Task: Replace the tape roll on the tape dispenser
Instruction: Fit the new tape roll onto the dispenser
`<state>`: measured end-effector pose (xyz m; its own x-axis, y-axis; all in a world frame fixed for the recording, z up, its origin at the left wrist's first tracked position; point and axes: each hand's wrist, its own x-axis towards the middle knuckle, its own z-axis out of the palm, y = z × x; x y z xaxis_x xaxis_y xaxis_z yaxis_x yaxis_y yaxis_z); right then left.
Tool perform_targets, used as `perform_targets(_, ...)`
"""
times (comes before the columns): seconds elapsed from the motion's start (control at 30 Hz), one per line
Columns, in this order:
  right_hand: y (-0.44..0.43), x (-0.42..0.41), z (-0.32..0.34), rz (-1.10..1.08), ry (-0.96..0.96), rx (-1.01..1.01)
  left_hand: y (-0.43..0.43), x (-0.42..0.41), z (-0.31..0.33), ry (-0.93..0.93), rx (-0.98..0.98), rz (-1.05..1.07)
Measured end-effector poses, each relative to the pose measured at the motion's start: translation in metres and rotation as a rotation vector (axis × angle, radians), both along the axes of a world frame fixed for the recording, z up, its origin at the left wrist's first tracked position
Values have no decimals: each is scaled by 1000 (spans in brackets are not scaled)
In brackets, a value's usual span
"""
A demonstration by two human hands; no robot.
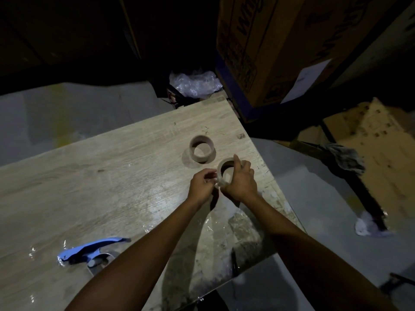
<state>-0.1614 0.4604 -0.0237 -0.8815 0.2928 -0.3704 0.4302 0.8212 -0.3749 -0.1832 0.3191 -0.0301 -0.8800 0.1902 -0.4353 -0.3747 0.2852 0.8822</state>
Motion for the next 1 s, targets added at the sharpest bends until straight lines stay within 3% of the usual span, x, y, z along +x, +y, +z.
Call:
perform_targets(0.27, -30, 10, 36, -112, 35, -146, -32, 11, 28, 123, 13, 30)
perform_targets(0.73, -142, 68, 137, -14, 280, -415, -159, 81, 135, 344, 98, 264)
perform_targets(1.0, -212, 107, 188, 33, 345, -699, -236, 133, 193, 442, 104, 450)
